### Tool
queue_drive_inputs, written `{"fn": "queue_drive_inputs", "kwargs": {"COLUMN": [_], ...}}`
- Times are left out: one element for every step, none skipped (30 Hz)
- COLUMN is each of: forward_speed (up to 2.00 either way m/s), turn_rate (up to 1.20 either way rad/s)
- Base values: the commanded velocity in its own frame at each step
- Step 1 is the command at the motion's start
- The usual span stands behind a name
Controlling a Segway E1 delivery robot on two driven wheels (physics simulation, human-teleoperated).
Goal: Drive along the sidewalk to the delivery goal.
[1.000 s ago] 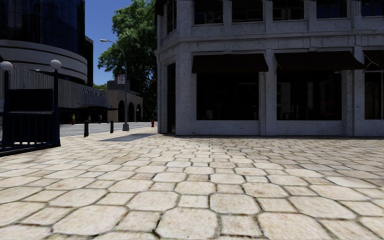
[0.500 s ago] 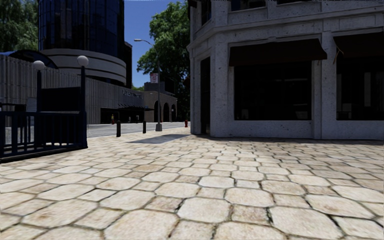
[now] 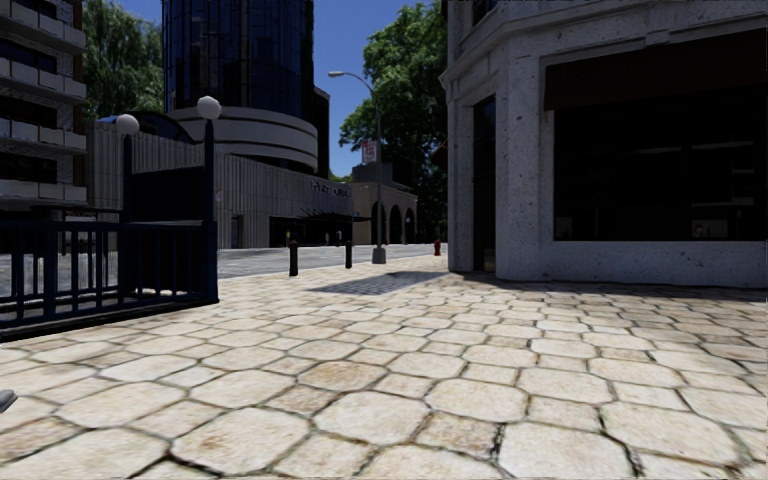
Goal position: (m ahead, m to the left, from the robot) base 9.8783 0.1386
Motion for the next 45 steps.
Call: {"fn": "queue_drive_inputs", "kwargs": {"forward_speed": [1.95,1.95,1.95,1.95,1.95,1.95,1.95,1.95,1.95,1.95,1.95,1.95,1.95,1.95,1.95,1.95,1.95,1.95,1.95,1.95,1.90,1.77,1.62,1.62,1.56,1.54,1.53,1.53,1.53,1.53,1.53,1.53,1.52,1.52,1.52,1.52,1.52,1.52,1.52,1.51,1.43,1.26,1.26,1.04,0.79], "turn_rate": [0.47,0.47,0.47,0.34,0.00,0.00,0.00,0.00,0.00,0.00,0.00,0.00,0.00,0.00,0.00,0.00,0.00,0.00,-0.27,-0.27,-0.49,-0.60,-0.63,-0.63,-0.64,-0.64,-0.64,-0.64,-0.64,-0.64,-0.64,-0.64,-0.64,-0.64,-0.64,-0.64,-0.61,-0.61,-0.38,-0.18,0.00,0.00,0.00,0.00,0.00]}}
